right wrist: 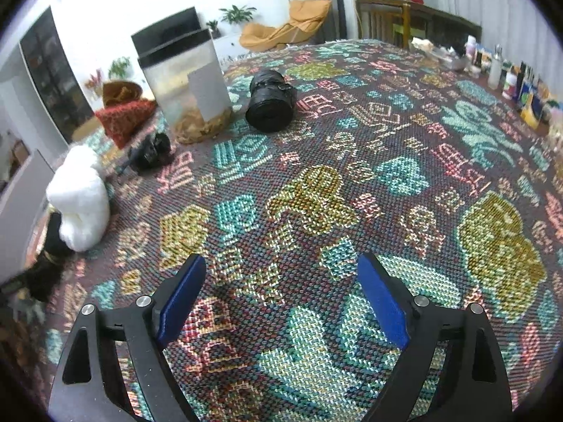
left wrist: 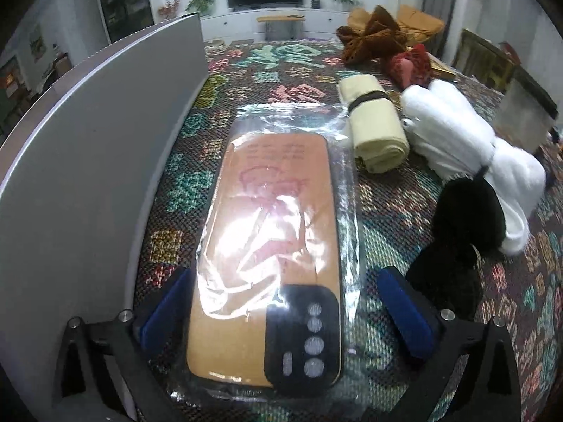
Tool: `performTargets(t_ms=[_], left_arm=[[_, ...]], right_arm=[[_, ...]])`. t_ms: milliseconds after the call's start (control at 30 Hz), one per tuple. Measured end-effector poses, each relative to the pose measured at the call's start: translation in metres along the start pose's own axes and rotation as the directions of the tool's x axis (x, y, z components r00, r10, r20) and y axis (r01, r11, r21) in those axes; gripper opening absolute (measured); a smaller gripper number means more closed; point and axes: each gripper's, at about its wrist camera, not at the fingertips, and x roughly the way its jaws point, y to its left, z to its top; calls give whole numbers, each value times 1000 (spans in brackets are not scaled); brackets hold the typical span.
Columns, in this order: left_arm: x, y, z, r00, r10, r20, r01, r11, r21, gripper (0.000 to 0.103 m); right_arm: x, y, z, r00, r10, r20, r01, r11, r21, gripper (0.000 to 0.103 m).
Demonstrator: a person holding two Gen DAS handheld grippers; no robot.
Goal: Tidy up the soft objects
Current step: 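Grasp the black bag roll with the right gripper while the left gripper holds the phone case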
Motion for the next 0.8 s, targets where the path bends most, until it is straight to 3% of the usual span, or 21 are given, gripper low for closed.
performTargets(t_ms=[200, 567, 667, 800], left_arm=[[-3, 0, -3, 1000, 5, 28, -5, 1000, -16, 103], [-7, 1, -8, 999, 14, 36, -13, 1000, -27, 103], [-5, 2, -4, 1000, 4, 0, -4, 1000, -15, 103], [-3, 3, 5, 996, -35, -86, 36, 999, 9, 102]], right_arm=[[3, 12, 0, 997, -72, -19, 71, 996, -53, 90], [4, 16, -2, 994, -105, -31, 103, 992, -79, 91], [12, 24, 0, 991, -120, -63, 111, 985, -136, 98], [23, 19, 40, 981, -11, -192, -29, 978, -207, 96]])
